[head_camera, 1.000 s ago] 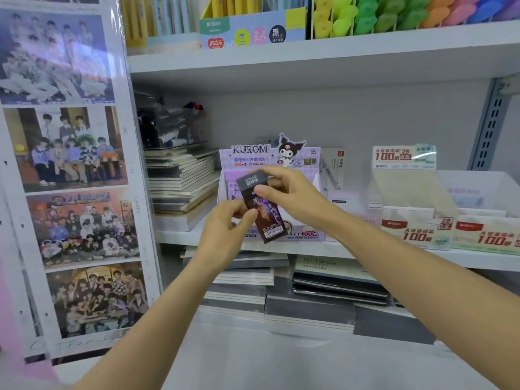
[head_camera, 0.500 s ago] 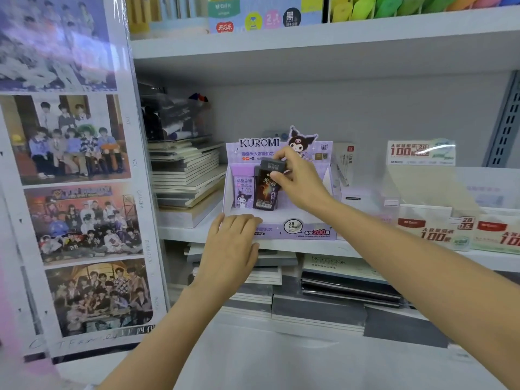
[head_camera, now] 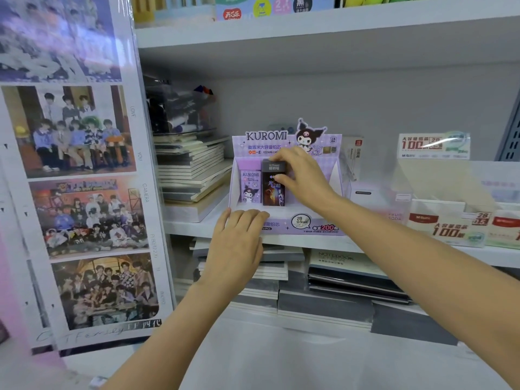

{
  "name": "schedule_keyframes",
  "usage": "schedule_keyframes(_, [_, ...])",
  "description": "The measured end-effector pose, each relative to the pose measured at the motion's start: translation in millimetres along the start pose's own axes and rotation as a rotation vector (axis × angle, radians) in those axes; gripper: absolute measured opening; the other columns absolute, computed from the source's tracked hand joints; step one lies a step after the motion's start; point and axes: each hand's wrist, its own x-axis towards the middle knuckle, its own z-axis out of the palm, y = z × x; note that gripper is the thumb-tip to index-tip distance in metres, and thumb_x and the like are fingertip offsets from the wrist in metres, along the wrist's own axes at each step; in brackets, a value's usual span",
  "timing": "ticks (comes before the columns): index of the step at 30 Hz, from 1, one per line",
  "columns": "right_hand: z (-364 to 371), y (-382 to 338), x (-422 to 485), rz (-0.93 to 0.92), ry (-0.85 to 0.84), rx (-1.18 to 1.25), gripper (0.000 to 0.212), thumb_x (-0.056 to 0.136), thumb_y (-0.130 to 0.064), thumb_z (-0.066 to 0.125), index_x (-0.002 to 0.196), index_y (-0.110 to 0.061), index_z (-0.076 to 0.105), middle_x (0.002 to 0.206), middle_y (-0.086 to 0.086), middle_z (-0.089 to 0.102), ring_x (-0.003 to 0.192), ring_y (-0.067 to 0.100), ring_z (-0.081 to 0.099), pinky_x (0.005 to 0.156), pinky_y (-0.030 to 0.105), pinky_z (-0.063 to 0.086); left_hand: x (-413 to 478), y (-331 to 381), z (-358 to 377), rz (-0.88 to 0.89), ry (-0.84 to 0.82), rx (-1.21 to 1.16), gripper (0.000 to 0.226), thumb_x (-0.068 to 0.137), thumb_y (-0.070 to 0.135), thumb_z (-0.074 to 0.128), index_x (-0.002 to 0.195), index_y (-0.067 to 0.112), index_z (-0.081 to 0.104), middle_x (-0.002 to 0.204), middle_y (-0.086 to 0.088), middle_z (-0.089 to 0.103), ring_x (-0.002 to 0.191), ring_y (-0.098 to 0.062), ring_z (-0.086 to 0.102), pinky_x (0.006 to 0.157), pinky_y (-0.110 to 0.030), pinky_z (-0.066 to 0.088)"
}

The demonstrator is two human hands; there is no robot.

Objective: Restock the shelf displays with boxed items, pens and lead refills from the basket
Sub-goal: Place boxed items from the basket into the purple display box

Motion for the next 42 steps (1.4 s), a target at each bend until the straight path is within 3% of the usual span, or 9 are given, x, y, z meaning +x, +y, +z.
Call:
schedule_keyframes(6, [-13, -11, -16, -0.038, 0.055, -0.102, 0.041, 0.094, -0.02, 0.061, 0.134, -0.012, 0.054, 0.137, 0.007, 0.042, 0.128, 0.019, 0.039, 0.106, 0.036, 0.038, 2, 2, -4, -0.03, -0.037, -0.036, 0.051, 0.094, 0.021, 0.049, 0.144, 0.016, 0.038, 0.146, -0.003, 0.041, 0.136, -0.023, 0.034, 0.12, -0.042, 0.012])
schedule_keyframes(8, [-22, -20, -42, -0.151, 0.15, 0.019, 0.035, 0.095, -0.018, 0.058, 0.129, -0.009, 0.056, 0.128, 0.006, 0.052, 0.115, 0.017, 0.051, 0.096, 0.029, 0.044, 0, 13, -8, -0.038, 0.032, -0.048, 0.052, 0.091, 0.015, 0.053, 0.141, 0.008, 0.042, 0.148, -0.01, 0.04, 0.137, -0.03, 0.033, 0.116, -0.047, 0.02])
schedule_keyframes(12, [-18, -9, -143, -0.107, 0.168, 0.358, 0.015, 0.096, -0.017, 0.051, 0.096, -0.011, 0.065, 0.078, -0.007, 0.065, 0.063, 0.011, 0.061, 0.058, 0.024, 0.049, -36, 56, 17, 0.044, 0.192, -0.202, 0.028, 0.083, 0.007, 0.054, 0.11, 0.004, 0.06, 0.105, -0.012, 0.06, 0.094, -0.031, 0.053, 0.079, -0.041, 0.042])
schedule_keyframes(15, [11, 37, -237, 0.193, -0.016, 0.426, 0.02, 0.099, -0.016, 0.051, 0.086, -0.009, 0.065, 0.062, -0.003, 0.062, 0.05, 0.014, 0.059, 0.05, 0.031, 0.05, -88, 95, 70, 0.05, -0.173, -0.4, 0.016, 0.088, 0.009, 0.053, 0.101, 0.01, 0.062, 0.097, -0.006, 0.059, 0.088, -0.026, 0.054, 0.066, -0.04, 0.045])
schedule_keyframes(18, [43, 90, -331, 0.459, -0.317, 0.328, 0.019, 0.098, -0.016, 0.054, 0.086, -0.009, 0.066, 0.064, 0.001, 0.065, 0.053, 0.019, 0.061, 0.057, 0.032, 0.051, -153, 133, 132, -0.012, -0.643, -0.507, 0.016, 0.093, 0.02, 0.051, 0.104, 0.018, 0.062, 0.098, 0.0, 0.063, 0.093, -0.022, 0.058, 0.076, -0.036, 0.046])
schedule_keyframes(24, [69, 174, -488, 0.607, -1.021, -0.001, 0.015, 0.09, -0.024, 0.061, 0.102, -0.017, 0.067, 0.101, 0.003, 0.069, 0.092, 0.019, 0.063, 0.076, 0.029, 0.046, -272, 202, 217, -0.119, -1.18, -0.631, 0.026, 0.087, 0.034, 0.065, 0.107, 0.018, 0.065, 0.107, -0.001, 0.067, 0.097, -0.019, 0.061, 0.082, -0.031, 0.048])
schedule_keyframes(32, [82, 219, -549, 0.752, -1.17, -0.059, 0.059, 0.08, -0.036, 0.076, 0.13, -0.017, 0.053, 0.126, 0.007, 0.049, 0.116, 0.024, 0.048, 0.092, 0.03, 0.039, -307, 240, 261, -0.135, -1.221, -0.65, 0.053, 0.081, 0.036, 0.072, 0.129, 0.025, 0.053, 0.113, -0.001, 0.051, 0.112, -0.019, 0.047, 0.091, -0.027, 0.04])
schedule_keyframes(38, [83, 224, -552, 0.735, -1.205, -0.006, 0.058, 0.072, -0.044, 0.08, 0.119, -0.017, 0.058, 0.112, 0.001, 0.057, 0.101, 0.02, 0.053, 0.084, 0.032, 0.044, -305, 247, 271, -0.158, -1.319, -0.591, 0.054, 0.076, 0.042, 0.076, 0.117, 0.015, 0.055, 0.11, -0.004, 0.05, 0.106, -0.022, 0.048, 0.083, -0.03, 0.04])
schedule_keyframes(42, [85, 221, -552, 0.743, -1.184, 0.001, 0.054, 0.07, -0.045, 0.081, 0.11, -0.016, 0.06, 0.101, -0.001, 0.054, 0.091, 0.017, 0.051, 0.072, 0.03, 0.039, -304, 246, 266, -0.322, -1.258, -0.69, 0.029, 0.076, 0.033, 0.078, 0.085, 0.019, 0.054, 0.088, -0.001, 0.051, 0.084, -0.02, 0.052, 0.063, -0.028, 0.035])
